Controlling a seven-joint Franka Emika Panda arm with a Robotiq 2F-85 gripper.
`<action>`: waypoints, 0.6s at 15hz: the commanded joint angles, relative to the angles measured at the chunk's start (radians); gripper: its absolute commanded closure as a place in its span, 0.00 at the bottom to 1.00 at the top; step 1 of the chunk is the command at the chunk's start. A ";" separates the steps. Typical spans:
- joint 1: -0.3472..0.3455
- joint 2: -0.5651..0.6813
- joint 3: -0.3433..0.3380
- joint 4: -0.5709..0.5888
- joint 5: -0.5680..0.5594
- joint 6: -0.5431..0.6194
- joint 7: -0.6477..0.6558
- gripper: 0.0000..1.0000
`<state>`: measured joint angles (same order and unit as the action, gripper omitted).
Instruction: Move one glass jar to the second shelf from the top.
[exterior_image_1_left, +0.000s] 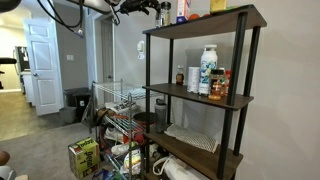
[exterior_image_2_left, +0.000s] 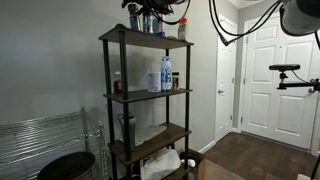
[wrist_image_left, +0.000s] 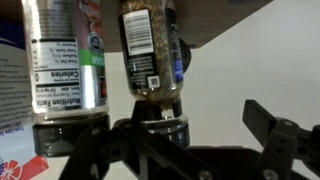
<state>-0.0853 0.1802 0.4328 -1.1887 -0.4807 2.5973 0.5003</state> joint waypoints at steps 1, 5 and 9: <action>0.019 0.014 -0.014 0.030 -0.042 -0.031 0.052 0.00; 0.026 0.012 -0.035 0.028 -0.059 -0.041 0.082 0.00; 0.031 0.016 -0.046 0.032 -0.079 -0.052 0.111 0.00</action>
<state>-0.0722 0.1846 0.3986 -1.1800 -0.5174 2.5707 0.5590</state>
